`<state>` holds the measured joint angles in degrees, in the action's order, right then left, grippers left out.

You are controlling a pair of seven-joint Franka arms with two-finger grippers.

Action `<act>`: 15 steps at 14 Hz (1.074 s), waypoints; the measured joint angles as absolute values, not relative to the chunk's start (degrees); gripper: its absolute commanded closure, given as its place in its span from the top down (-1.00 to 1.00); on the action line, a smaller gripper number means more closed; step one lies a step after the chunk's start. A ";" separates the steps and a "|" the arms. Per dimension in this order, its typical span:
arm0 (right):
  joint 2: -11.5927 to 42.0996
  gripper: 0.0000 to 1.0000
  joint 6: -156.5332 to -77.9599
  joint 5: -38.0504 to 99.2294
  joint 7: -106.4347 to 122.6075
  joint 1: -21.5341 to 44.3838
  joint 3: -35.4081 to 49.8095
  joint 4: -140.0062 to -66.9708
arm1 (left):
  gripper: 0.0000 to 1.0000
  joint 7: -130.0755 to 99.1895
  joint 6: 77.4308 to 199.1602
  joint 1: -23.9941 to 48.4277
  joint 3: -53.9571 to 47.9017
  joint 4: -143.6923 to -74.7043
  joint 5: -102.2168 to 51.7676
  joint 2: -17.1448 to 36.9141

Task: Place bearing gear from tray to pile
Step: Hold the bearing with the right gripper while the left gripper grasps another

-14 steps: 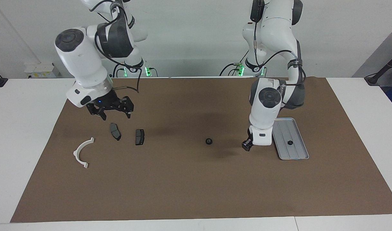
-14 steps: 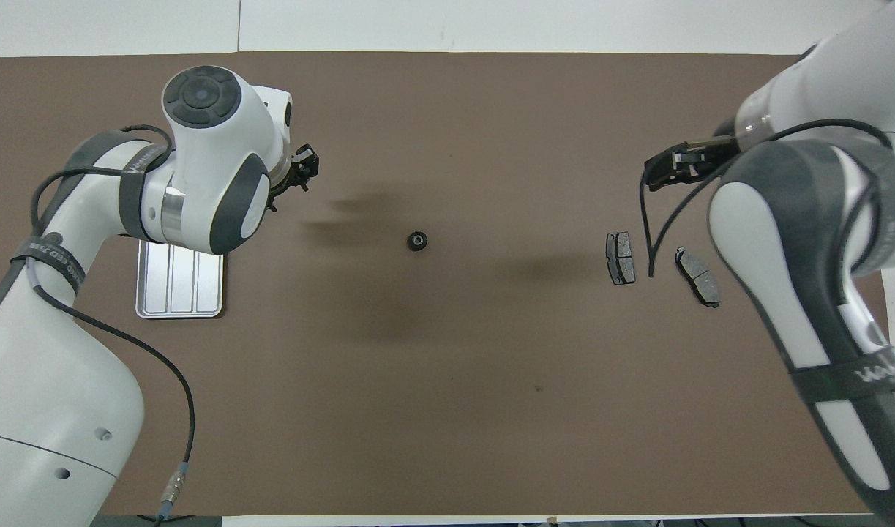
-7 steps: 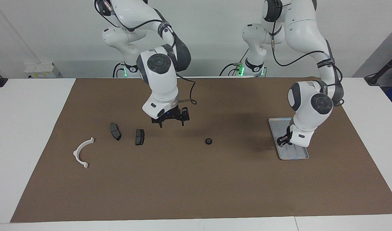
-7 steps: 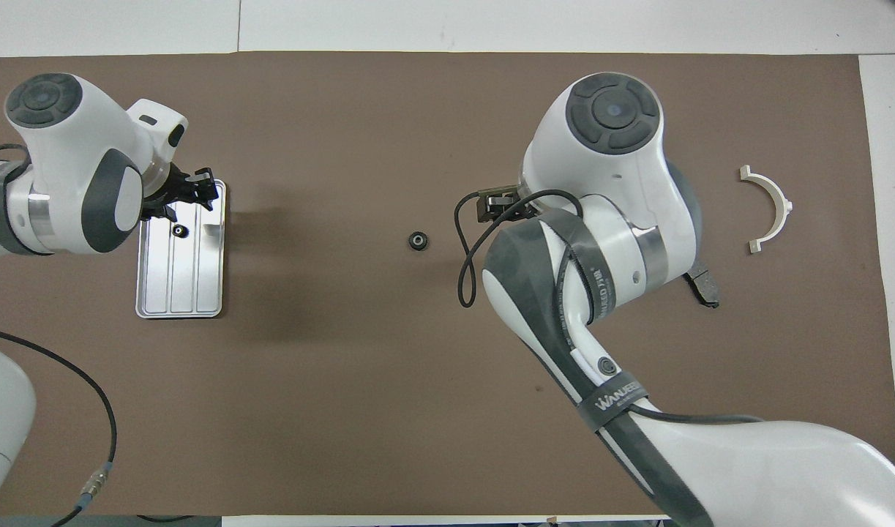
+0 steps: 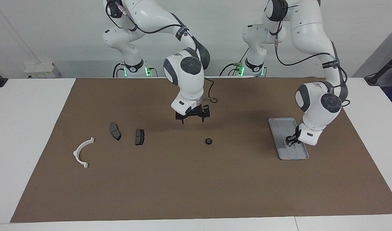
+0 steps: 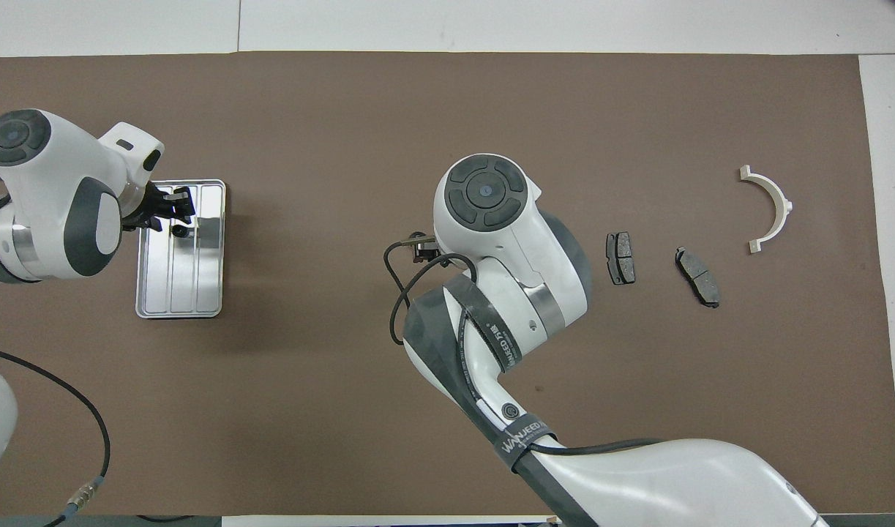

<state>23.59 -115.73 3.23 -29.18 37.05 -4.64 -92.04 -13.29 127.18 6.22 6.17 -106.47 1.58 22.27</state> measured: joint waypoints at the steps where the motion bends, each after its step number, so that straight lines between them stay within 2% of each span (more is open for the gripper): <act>1: 24.60 0.98 -115.97 3.23 -29.73 37.28 -4.63 -91.44 | -0.06 -13.28 127.98 6.22 6.17 -107.49 1.58 21.99; 7: 32.78 0.95 -122.89 3.23 -31.61 38.16 -4.80 -87.10 | -0.11 -13.24 128.53 6.22 6.15 -109.93 1.58 20.56; 12: 37.10 0.91 -122.94 3.23 -31.61 37.80 -5.02 -81.48 | -0.35 -13.20 129.80 6.22 6.13 -111.22 1.58 20.09; 15: 39.12 0.91 -122.10 3.76 -32.17 37.93 -4.91 -78.15 | -0.29 -13.17 130.77 6.22 6.11 -111.32 1.58 20.08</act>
<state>39.12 -122.10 3.76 -32.17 37.93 -4.91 -78.15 -13.17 130.77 6.22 6.11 -111.32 1.58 20.08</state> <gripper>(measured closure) 0.004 0.692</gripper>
